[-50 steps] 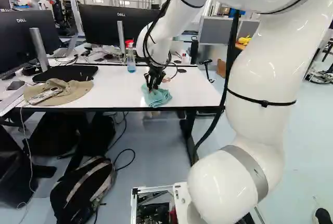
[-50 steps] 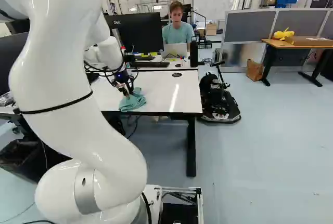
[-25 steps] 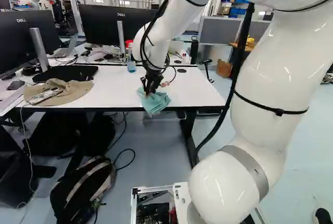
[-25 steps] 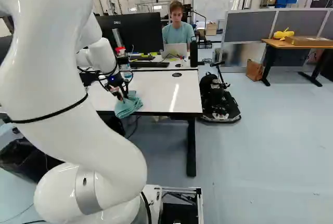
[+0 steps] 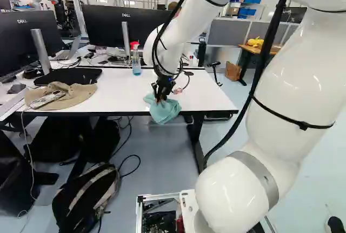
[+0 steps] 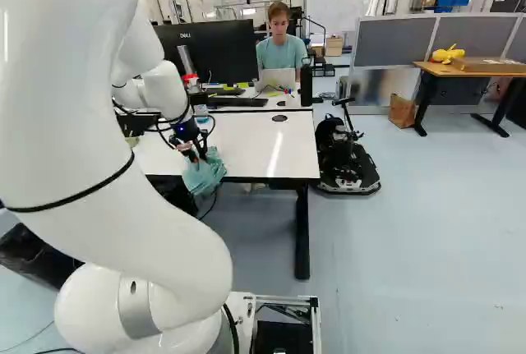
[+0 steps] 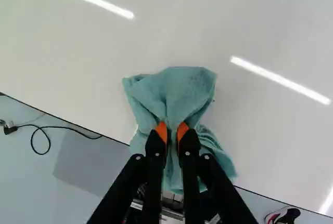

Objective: Clean the table with the green towel

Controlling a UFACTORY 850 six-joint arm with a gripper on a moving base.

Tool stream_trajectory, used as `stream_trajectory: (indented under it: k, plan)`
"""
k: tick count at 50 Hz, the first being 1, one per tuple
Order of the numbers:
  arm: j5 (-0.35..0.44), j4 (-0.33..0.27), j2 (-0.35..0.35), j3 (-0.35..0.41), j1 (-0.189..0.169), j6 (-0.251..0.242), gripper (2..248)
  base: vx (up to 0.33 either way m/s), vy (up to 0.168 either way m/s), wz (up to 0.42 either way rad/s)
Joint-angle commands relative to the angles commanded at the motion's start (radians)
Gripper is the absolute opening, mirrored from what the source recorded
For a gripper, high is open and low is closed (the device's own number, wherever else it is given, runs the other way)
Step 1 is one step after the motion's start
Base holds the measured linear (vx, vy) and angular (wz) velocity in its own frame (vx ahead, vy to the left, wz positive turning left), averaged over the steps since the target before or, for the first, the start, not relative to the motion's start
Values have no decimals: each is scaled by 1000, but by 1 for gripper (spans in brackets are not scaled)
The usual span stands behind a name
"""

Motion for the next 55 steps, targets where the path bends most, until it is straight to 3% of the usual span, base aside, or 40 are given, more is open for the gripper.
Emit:
stream_trajectory:
  k: [19, 33, 44, 55]
  plan:
    - [0, 0, -5, -6, -83, 0, 42, 0, 0, 0]
    - [0, 0, -47, -50, -131, 0, 42, 0, 0, 0]
    - [0, 0, -95, -105, -142, 0, 42, 0, 0, 0]
    - [0, 0, -142, -159, -128, 0, 42, 0, 0, 0]
